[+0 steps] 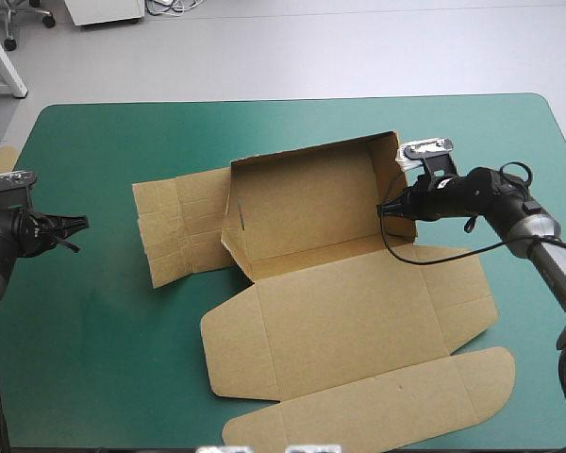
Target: Fold the box
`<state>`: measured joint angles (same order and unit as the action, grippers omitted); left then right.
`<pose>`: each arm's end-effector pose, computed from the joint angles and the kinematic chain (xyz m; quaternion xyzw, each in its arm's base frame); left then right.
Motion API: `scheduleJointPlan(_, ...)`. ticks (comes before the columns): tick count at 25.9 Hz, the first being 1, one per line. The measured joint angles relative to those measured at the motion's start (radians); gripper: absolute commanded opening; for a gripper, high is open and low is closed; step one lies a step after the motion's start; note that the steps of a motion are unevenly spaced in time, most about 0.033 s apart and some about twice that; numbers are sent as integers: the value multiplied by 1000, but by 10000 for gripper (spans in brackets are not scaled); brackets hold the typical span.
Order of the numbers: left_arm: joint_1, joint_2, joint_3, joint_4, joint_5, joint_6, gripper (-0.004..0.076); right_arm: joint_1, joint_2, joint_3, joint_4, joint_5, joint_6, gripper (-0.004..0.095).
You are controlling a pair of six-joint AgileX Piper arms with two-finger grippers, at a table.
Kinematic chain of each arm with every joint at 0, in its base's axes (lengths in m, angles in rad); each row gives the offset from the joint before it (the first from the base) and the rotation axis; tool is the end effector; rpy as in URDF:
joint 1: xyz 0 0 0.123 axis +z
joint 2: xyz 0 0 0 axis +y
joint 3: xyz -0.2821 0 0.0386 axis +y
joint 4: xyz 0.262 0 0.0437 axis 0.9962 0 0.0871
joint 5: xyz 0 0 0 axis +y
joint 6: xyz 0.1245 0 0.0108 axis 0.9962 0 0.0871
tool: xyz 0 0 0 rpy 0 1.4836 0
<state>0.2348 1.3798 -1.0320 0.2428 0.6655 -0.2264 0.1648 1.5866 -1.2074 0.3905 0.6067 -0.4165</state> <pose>0.3080 0.0928 0.2613 -0.1503 0.9318 0.1024 0.3140 0.3723 0.0894 0.2554 -0.1562 0.9200 0.1151 0.3406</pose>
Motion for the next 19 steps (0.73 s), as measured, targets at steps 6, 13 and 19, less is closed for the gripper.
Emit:
scheduleJointPlan(6,-22,0,0,9,0,5,114,0,3,-212,-195,232,180,-15)
scheduleJointPlan(13,-25,0,0,5,0,5,114,0,108,-417,-231,506,223,-15)
scheduleJointPlan(19,-57,0,0,5,-1,19,114,0,245,-530,-230,625,239,-15)
